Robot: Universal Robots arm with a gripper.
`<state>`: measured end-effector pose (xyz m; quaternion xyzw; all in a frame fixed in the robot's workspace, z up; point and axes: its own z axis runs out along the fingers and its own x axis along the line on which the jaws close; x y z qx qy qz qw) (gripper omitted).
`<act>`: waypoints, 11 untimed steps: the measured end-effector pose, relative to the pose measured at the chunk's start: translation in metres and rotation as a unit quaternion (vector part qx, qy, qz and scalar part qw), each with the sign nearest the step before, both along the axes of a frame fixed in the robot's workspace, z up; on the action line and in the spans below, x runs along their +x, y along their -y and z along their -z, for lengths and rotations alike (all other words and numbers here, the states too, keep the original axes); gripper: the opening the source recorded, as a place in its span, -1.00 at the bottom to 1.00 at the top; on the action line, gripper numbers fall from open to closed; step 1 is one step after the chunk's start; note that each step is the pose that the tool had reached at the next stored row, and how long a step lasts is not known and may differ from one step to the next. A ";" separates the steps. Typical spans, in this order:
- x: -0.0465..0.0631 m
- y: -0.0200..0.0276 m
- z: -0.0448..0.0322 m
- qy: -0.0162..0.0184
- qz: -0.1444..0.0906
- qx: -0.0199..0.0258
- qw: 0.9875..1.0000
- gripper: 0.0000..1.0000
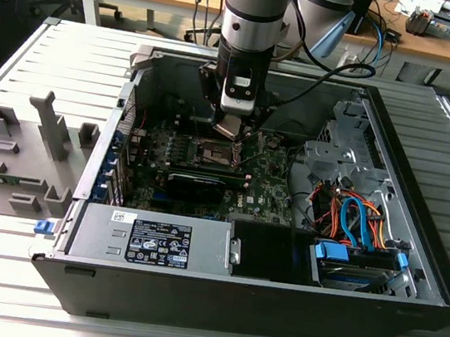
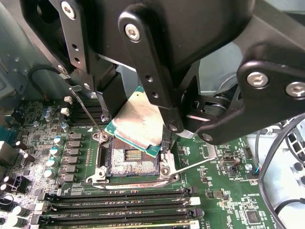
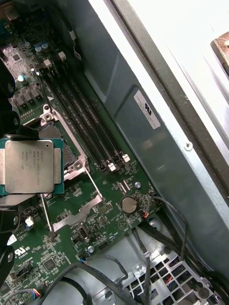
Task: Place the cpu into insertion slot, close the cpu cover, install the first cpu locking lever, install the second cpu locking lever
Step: 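Place the cpu into insertion slot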
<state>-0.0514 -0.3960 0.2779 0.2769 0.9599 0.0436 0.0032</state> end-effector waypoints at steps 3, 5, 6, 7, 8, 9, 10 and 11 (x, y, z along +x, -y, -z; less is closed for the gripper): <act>0.000 0.0000 0.0000 0.000 0.002 0.000 1.000 0.08; 0.000 0.0000 0.0000 0.000 0.004 0.000 1.000 0.08; 0.000 0.0000 0.0000 0.000 0.004 0.000 1.000 0.08; 0.000 0.0000 0.0000 0.000 0.005 0.000 1.000 0.08; 0.000 0.0000 0.0000 0.000 0.006 0.000 1.000 0.08; 0.000 0.0000 0.0000 0.000 0.007 0.000 1.000 0.08; 0.000 0.0000 0.0000 0.000 0.007 0.000 1.000 0.08; 0.000 0.0000 0.0000 0.000 0.008 0.000 1.000 0.08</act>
